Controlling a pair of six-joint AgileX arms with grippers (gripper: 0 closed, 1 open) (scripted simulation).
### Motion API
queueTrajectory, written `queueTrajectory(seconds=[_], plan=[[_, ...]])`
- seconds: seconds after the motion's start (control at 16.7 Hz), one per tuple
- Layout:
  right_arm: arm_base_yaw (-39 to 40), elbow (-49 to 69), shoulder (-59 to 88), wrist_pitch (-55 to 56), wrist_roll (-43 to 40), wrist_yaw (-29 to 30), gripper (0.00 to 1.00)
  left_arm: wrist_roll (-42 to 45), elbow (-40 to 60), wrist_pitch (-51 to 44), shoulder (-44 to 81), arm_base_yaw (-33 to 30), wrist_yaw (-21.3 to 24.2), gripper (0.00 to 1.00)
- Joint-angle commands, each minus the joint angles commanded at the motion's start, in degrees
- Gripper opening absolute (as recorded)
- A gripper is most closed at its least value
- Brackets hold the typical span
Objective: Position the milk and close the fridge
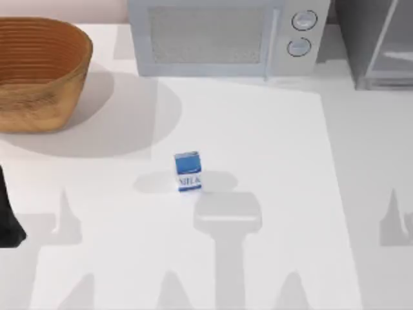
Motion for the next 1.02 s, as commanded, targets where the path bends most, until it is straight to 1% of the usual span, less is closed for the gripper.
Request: queueTrajectory(seconds=[0.18, 0.3, 0.42, 0.66, 0.9, 1.02], plan=[[0.6, 0.1, 0.6, 0.6, 0.0, 0.7, 1.0, 0.0, 0.0, 0.0, 0.0, 0.0, 0.0, 1.0], [3.1, 0.3, 3.2, 3.2, 0.0, 3.7, 1.0, 0.0, 0.0, 0.0, 0.0, 0.0, 0.0, 1.0], [7.7, 0.4, 7.7, 7.6, 0.1, 9.0, 1.0, 0.0, 0.0, 0.0, 0.0, 0.0, 0.0, 1.0], [21.3, 0.6, 18.1, 17.4, 0.3, 22.6, 1.0, 0.0, 0.0, 0.0, 0.0, 0.0, 0.0, 1.0], [32.0, 0.7, 26.3, 24.7, 0.6, 30.8, 1.0, 0.0, 0.0, 0.0, 0.0, 0.0, 0.0, 1.0], [38.2, 0.7, 31.0, 29.0, 0.6, 36.5, 1.0, 0.0, 0.0, 0.0, 0.0, 0.0, 0.0, 1.0]])
